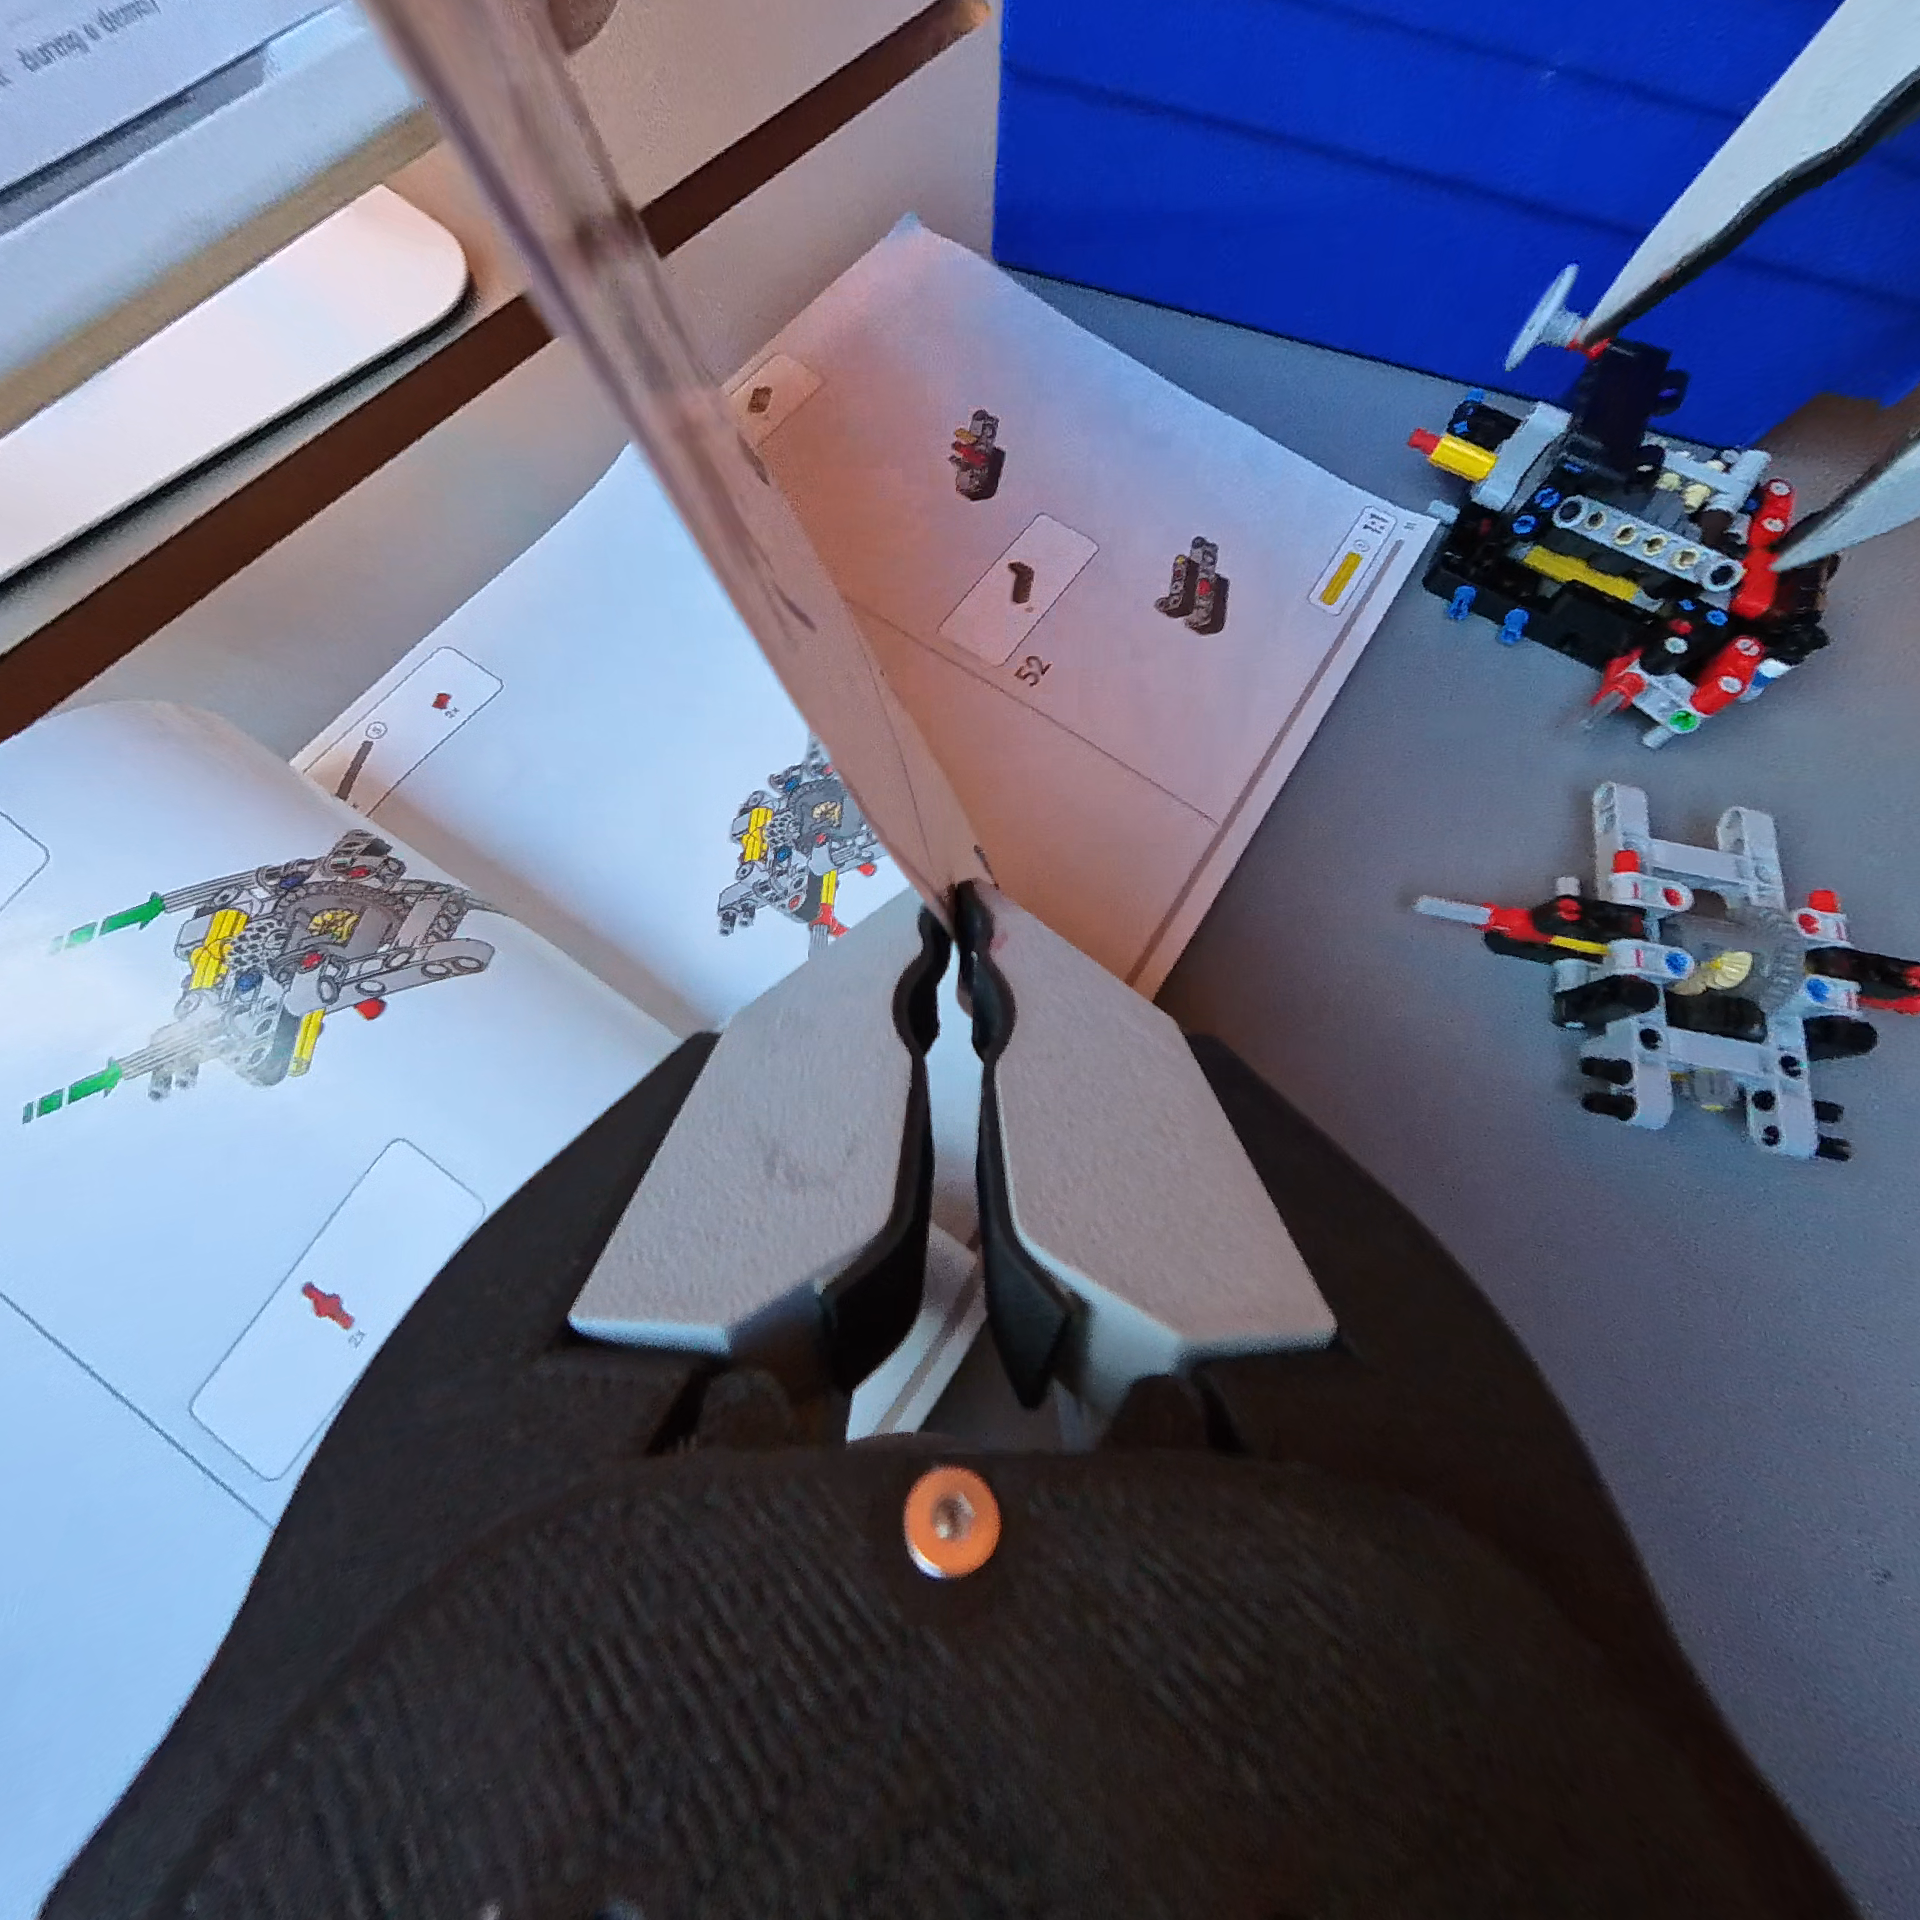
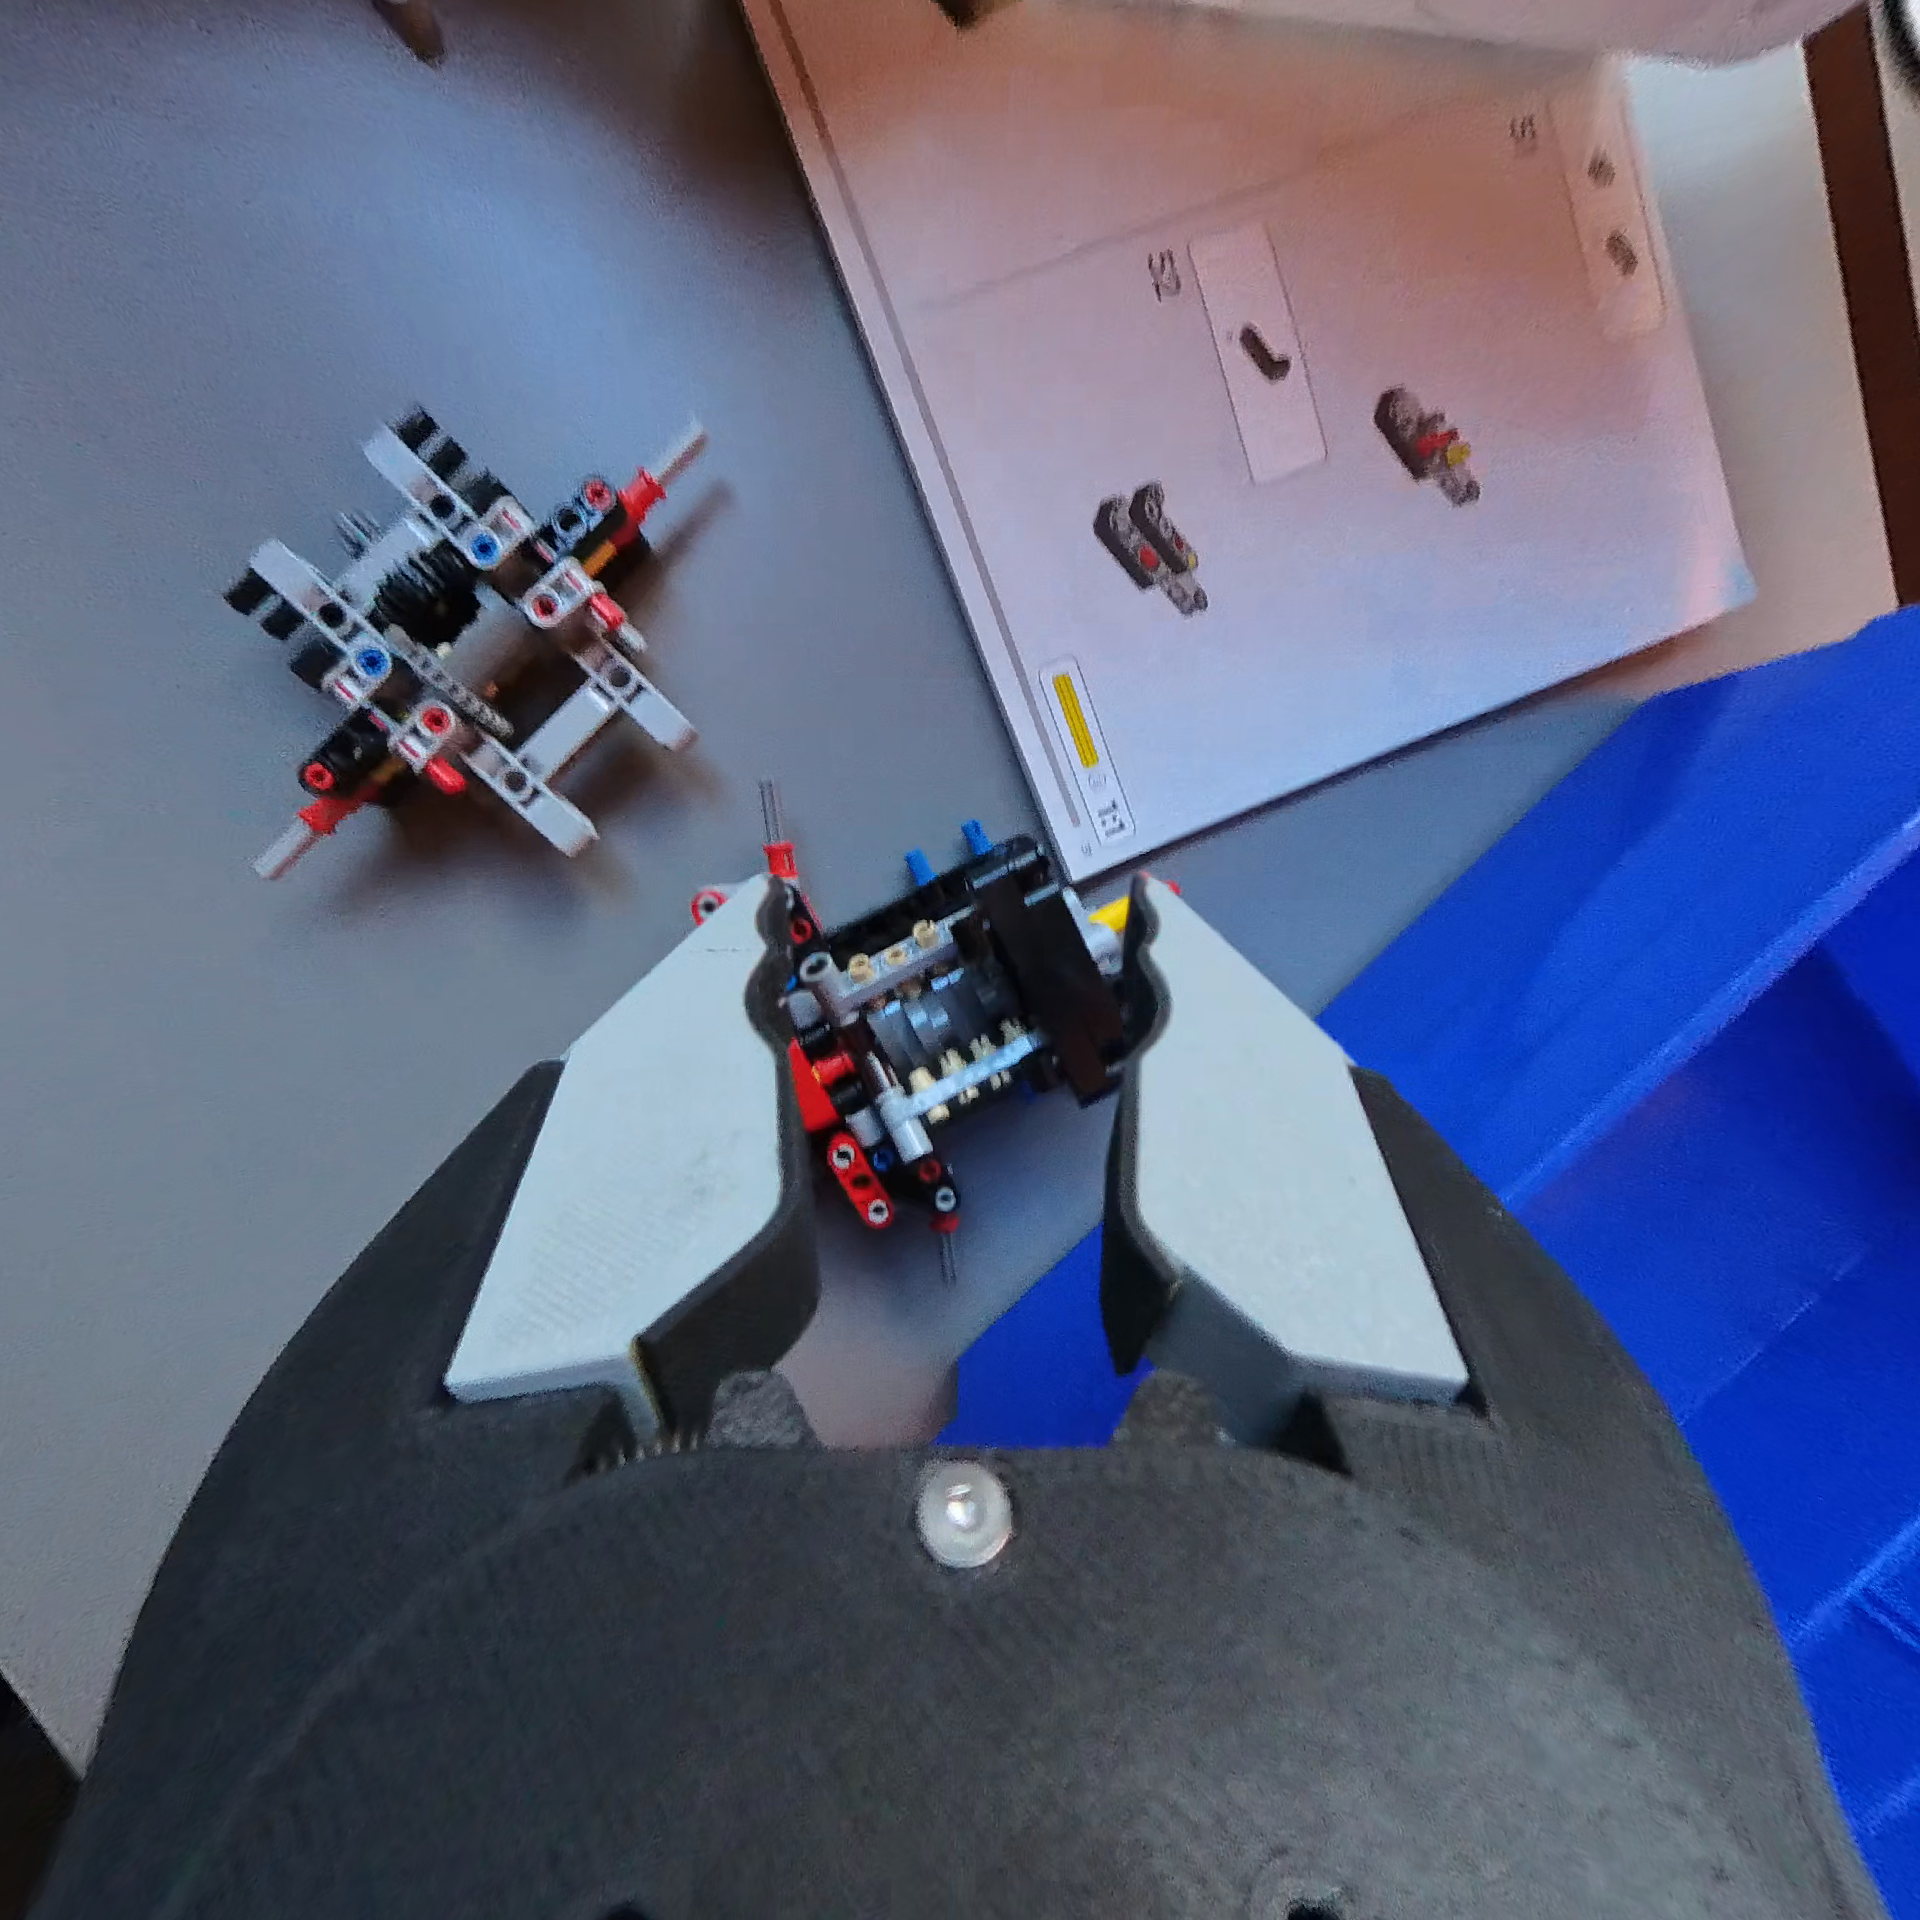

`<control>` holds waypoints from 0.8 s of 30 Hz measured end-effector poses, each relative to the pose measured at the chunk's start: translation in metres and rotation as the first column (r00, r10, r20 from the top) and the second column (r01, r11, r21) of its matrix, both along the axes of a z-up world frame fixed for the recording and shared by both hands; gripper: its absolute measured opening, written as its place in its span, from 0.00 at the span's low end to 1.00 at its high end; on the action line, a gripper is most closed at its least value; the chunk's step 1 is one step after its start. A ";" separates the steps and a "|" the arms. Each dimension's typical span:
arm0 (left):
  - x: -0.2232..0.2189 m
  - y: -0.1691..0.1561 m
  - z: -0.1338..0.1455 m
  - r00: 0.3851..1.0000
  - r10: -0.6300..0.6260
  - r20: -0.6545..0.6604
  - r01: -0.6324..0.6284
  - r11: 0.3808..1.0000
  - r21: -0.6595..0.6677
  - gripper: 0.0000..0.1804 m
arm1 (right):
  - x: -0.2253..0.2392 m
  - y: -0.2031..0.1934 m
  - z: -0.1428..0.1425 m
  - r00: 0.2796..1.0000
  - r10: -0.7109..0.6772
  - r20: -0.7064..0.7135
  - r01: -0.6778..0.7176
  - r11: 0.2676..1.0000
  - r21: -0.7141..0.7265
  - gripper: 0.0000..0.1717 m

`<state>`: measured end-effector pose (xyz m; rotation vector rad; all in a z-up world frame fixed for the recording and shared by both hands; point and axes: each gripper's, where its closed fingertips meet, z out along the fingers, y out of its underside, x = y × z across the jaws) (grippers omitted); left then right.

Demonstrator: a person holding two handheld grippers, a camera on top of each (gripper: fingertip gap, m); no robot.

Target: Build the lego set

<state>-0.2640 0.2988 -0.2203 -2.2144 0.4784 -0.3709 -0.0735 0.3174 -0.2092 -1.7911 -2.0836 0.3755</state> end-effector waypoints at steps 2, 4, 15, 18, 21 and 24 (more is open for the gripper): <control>-0.003 0.000 -0.001 1.000 0.003 -0.009 -0.004 1.000 -0.005 0.00 | -0.008 0.000 0.003 1.000 0.006 -0.021 -0.006 1.000 0.016 0.36; -0.004 0.000 0.000 1.000 0.009 -0.005 -0.009 1.000 -0.009 0.00 | -0.014 0.000 0.006 0.999 0.011 -0.048 -0.010 1.000 0.026 0.36; -0.008 -0.003 -0.007 0.999 0.041 0.025 -0.042 0.999 0.018 0.00 | -0.003 -0.007 0.013 0.995 0.016 -0.101 -0.011 0.999 0.052 0.34; -0.008 -0.002 -0.009 0.998 0.047 0.038 -0.048 0.998 0.033 0.00 | 0.003 -0.003 0.016 0.994 0.002 -0.105 0.006 0.997 0.079 0.34; -0.007 -0.001 -0.010 0.996 0.074 0.058 -0.076 0.997 0.024 0.00 | 0.006 -0.001 0.025 0.987 -0.025 -0.160 0.038 0.996 0.077 0.33; -0.005 -0.001 -0.009 0.996 0.080 0.045 -0.082 0.996 0.032 0.00 | 0.009 -0.001 0.029 0.980 -0.052 -0.194 0.060 0.998 0.036 0.33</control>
